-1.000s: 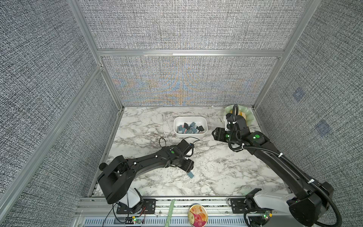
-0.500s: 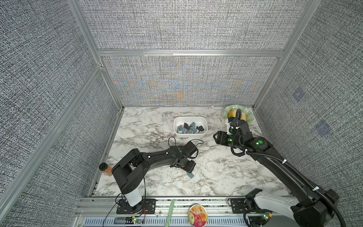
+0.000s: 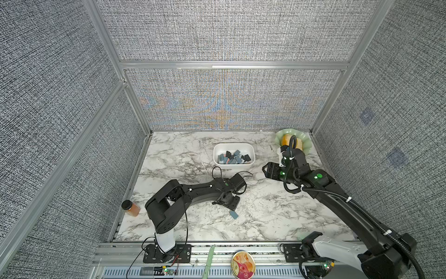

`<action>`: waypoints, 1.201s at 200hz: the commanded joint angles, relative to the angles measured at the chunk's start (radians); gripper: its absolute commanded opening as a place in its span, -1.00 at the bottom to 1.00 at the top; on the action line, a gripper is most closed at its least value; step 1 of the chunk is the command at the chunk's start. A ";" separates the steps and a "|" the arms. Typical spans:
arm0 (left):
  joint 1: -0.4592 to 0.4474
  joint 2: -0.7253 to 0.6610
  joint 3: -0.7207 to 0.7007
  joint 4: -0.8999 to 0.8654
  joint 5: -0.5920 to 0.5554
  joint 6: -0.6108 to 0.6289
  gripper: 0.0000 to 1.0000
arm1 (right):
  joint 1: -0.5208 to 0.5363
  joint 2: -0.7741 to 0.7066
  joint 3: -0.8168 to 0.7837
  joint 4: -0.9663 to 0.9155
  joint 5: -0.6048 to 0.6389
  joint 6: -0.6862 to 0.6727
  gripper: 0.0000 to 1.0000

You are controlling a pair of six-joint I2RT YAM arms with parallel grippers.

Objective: Put the eraser in the storage box
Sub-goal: Pick up the eraser from the center of the board.

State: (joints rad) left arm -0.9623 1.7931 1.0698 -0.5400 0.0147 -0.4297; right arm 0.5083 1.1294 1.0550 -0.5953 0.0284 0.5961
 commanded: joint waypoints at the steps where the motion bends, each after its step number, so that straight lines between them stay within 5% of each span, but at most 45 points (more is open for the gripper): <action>1: 0.000 -0.001 -0.014 -0.037 -0.002 -0.001 0.07 | 0.001 -0.006 -0.005 0.011 0.014 0.010 0.38; 119: -0.024 0.002 -0.033 -0.037 0.017 -0.008 -0.05 | 0.001 -0.005 -0.023 0.021 0.007 0.020 0.38; 192: -0.027 0.006 -0.034 -0.038 0.007 -0.033 -0.39 | 0.001 -0.003 -0.032 0.022 0.018 0.026 0.38; 240: -0.028 0.016 0.009 -0.061 -0.016 -0.056 -0.42 | 0.002 0.003 -0.031 0.017 0.028 0.028 0.38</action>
State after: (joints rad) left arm -0.9863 1.7947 1.0649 -0.5480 -0.0490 -0.4633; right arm 0.5083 1.1286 1.0225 -0.5934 0.0410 0.6113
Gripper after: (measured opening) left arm 0.296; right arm 0.690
